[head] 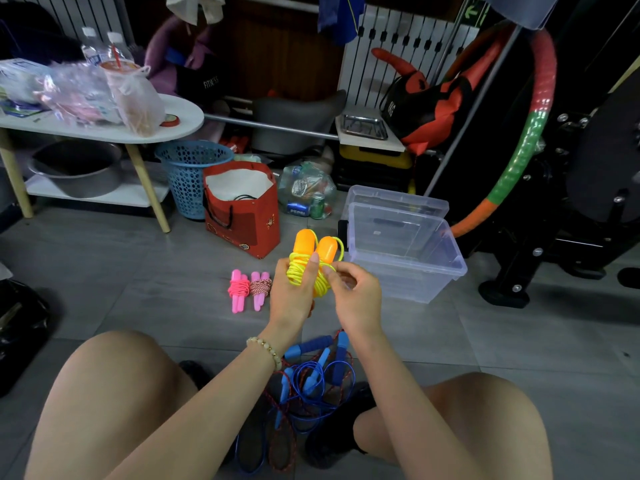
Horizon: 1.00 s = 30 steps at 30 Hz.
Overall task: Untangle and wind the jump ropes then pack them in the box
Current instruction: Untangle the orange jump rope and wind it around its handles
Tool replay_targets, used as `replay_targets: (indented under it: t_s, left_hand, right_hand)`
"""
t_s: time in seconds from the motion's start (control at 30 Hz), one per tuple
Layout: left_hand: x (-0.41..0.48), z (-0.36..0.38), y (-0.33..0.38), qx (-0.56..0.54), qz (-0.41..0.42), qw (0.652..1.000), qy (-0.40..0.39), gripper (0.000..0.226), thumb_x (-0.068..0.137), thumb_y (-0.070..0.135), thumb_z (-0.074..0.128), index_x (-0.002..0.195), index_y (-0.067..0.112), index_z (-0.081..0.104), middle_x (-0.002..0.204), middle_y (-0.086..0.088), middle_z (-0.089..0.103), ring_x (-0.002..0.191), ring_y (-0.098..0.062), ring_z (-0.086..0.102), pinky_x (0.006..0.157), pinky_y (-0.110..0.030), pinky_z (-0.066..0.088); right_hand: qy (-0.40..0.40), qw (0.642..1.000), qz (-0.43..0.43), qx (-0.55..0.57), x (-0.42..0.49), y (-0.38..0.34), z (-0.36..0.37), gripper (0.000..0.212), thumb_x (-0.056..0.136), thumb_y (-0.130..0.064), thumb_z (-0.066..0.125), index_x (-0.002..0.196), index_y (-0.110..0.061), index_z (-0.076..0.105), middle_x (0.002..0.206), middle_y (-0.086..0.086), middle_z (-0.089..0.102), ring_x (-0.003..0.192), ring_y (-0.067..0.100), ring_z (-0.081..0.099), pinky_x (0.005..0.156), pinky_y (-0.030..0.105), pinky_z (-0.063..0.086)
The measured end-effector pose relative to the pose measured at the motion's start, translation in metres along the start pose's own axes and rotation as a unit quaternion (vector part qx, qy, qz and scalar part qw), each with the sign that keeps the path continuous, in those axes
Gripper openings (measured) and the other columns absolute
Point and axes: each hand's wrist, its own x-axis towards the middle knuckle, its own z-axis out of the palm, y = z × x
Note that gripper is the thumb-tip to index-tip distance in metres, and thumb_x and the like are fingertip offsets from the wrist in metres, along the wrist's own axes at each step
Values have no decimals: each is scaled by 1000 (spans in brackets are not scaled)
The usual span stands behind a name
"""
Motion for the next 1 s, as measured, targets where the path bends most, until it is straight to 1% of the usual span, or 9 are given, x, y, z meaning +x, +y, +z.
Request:
replay_targets:
  t_s: [0.13, 0.23, 0.33, 0.5, 0.67, 0.73, 0.87, 0.93, 1.0]
  left_hand:
    - [1, -3, 6, 6, -48, 998, -46, 36, 92, 48, 51, 104, 14, 51, 58, -4, 52, 36, -13, 46, 35, -20, 35]
    - [4, -13, 12, 8, -84, 991, -108, 42, 92, 53, 48, 108, 14, 52, 59, -6, 53, 41, -15, 47, 39, -22, 37]
    - [7, -21, 16, 20, -90, 987, -133, 46, 91, 54, 48, 110, 13, 52, 59, -6, 53, 41, -13, 46, 39, -20, 37]
    - [6, -25, 13, 50, -119, 977, -171, 49, 87, 61, 48, 110, 18, 51, 57, -4, 52, 44, -13, 49, 43, -22, 40]
    - [4, -20, 12, 71, -125, 976, -164, 52, 86, 60, 51, 118, 20, 43, 60, -6, 55, 46, -14, 50, 42, -22, 41]
    - [3, -17, 14, 75, -125, 975, -169, 48, 87, 59, 51, 117, 23, 42, 64, -6, 56, 47, -13, 49, 43, -22, 40]
    - [1, -14, 18, 76, -117, 975, -171, 25, 90, 54, 51, 85, 33, 41, 65, -5, 57, 50, -15, 48, 44, -23, 38]
    - [2, -14, 15, 98, -112, 975, -167, 26, 89, 54, 51, 89, 30, 44, 64, -6, 56, 48, -15, 48, 43, -23, 38]
    - [2, -14, 11, 117, -104, 975, -160, 38, 90, 53, 52, 102, 18, 49, 64, -8, 57, 46, -16, 48, 41, -22, 38]
  right_hand:
    - [10, 998, -65, -20, -3, -11, -4, 11, 89, -17, 63, 98, -13, 66, 80, -5, 66, 75, 4, 59, 68, 9, 43]
    - [-57, 994, -9, 91, 2, -18, -14, 7, 91, -12, 60, 97, -15, 62, 55, -12, 61, 59, -2, 55, 66, 16, 44]
    - [-131, 977, 23, 168, 4, -22, -24, 9, 91, -9, 59, 90, -18, 60, 58, -10, 66, 69, 1, 65, 65, 10, 45]
    - [-202, 975, -92, 32, 7, -21, -35, 21, 91, -6, 58, 89, -25, 66, 80, -4, 69, 82, 8, 66, 78, 26, 50]
    - [-206, 969, -119, -61, 7, -18, -45, 20, 88, -11, 63, 89, -30, 68, 83, 6, 69, 77, 16, 63, 72, 29, 54]
    - [-214, 967, -114, -79, 7, -18, -48, 18, 81, -14, 72, 90, -28, 69, 81, -1, 68, 76, 7, 62, 74, 21, 53]
    - [-221, 964, -91, -116, 10, -21, -53, 23, 77, -15, 75, 95, -28, 69, 75, -9, 66, 72, 0, 61, 71, 9, 45]
    - [-215, 947, -112, -211, 9, -21, -50, 22, 82, -15, 71, 101, -24, 69, 78, -5, 64, 75, 6, 60, 71, 13, 45]
    - [-207, 912, -157, -317, 8, -23, -47, 21, 85, -17, 67, 106, -20, 66, 83, 2, 64, 81, 16, 59, 75, 27, 48]
